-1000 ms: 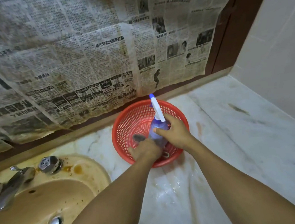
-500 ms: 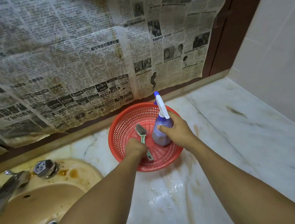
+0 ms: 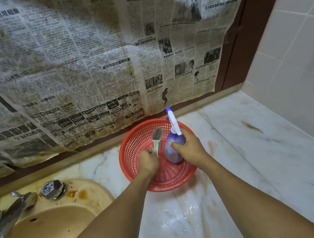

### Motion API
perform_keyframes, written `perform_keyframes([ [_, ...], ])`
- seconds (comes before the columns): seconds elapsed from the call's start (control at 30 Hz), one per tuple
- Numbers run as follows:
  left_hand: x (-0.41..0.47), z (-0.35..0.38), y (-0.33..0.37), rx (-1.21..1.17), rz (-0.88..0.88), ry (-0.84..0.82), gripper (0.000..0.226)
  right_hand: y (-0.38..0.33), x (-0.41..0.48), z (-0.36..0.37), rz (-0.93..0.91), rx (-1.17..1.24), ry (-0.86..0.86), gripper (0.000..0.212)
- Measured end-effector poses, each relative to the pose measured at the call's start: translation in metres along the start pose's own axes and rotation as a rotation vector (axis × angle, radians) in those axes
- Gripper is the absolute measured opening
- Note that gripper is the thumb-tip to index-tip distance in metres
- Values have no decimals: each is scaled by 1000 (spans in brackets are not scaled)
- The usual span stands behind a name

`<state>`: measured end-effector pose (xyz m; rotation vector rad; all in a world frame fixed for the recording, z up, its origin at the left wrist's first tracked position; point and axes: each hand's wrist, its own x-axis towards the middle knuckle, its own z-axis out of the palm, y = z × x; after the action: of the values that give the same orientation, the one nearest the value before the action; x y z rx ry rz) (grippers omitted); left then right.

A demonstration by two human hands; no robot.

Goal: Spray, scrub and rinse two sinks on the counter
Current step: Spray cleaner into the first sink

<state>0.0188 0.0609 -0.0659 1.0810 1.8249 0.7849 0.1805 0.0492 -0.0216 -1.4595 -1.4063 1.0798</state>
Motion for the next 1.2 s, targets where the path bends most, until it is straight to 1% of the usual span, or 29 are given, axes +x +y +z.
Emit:
perform_keyframes([
  [0.13, -10, -10, 6, -76, 74, 1, 24, -3, -4, 1, 4, 15, 34, 39],
  [0.27, -18, -25, 13, -63, 152, 16, 11, -8, -13, -1, 4, 39, 58, 40],
  [0.4, -36, -43, 18, -53, 247, 30, 7, -28, -28, -3, -50, 69, 120, 41],
  [0.5, -61, -61, 19, -15, 350, 55, 12, -50, -46, -4, -93, 117, 160, 40],
  [0.6, -95, -84, 10, 25, 439, 36, 22, -71, -75, -5, -113, 150, 151, 38],
  [0.73, -148, -120, -20, 173, 546, 29, 35, -93, -131, 4, -92, 148, 138, 21],
  [0.9, -214, -154, -82, 370, 564, -20, 26, -86, -214, 33, 4, 123, 149, 14],
  [1.07, -252, -158, -143, 593, 529, -112, 32, -49, -277, 71, 128, 91, 156, 20],
  [1.2, -261, -147, -170, 640, 515, -117, 36, -28, -302, 84, 158, 88, 157, 17],
])
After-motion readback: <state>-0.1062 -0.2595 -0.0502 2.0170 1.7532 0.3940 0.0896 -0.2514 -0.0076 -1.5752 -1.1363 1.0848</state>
